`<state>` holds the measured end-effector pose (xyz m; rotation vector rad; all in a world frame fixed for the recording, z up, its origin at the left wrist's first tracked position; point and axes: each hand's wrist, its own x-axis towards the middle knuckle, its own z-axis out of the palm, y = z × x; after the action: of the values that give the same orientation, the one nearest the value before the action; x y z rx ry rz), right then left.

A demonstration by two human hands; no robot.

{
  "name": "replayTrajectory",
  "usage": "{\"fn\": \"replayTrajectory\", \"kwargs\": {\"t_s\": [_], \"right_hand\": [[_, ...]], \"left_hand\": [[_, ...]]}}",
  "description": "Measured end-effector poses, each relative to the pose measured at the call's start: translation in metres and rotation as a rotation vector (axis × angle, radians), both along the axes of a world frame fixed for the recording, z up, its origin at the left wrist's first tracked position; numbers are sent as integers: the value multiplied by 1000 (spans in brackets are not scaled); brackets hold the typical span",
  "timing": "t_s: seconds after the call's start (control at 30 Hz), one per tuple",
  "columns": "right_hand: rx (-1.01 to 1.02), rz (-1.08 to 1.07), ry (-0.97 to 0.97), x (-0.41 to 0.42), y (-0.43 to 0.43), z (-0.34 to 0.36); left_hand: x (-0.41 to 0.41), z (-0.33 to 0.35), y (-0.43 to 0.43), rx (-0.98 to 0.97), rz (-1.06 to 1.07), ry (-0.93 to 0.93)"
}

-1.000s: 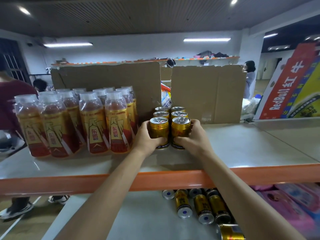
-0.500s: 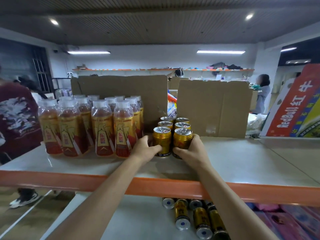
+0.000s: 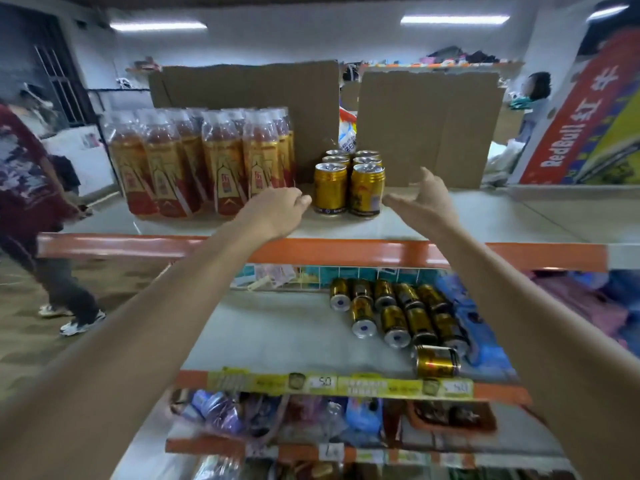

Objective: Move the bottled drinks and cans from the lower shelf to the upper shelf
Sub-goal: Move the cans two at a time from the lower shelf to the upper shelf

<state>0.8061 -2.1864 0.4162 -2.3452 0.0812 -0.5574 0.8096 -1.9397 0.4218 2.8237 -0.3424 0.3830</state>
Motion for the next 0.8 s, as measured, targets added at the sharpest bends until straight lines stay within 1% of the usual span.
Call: {"fn": "replayTrajectory", "kwargs": {"t_s": [0.07, 0.13, 0.27, 0.43, 0.5, 0.63, 0.8], "right_hand": [[-142, 22, -72, -25, 5, -2], [-278, 54, -72, -50, 15, -7], [-406, 68, -52, -95, 41, -25], [-466, 148, -91, -140, 72, -56], [-494, 184, -90, -151, 79, -72], [-556, 209, 7, -163, 90, -105], [-555, 190, 162, -173, 94, -142]], "left_hand": [[-17, -5, 4, -6, -39, 10], [-36, -13, 8, -22, -68, 32], [-70, -38, 16, 2, -177, 4], [-103, -71, 28, 5, -208, 17], [-113, -82, 32, 30, -204, 70], [-127, -108, 40, 93, -196, 168], [-140, -141, 42, 127, -180, 232]]}}
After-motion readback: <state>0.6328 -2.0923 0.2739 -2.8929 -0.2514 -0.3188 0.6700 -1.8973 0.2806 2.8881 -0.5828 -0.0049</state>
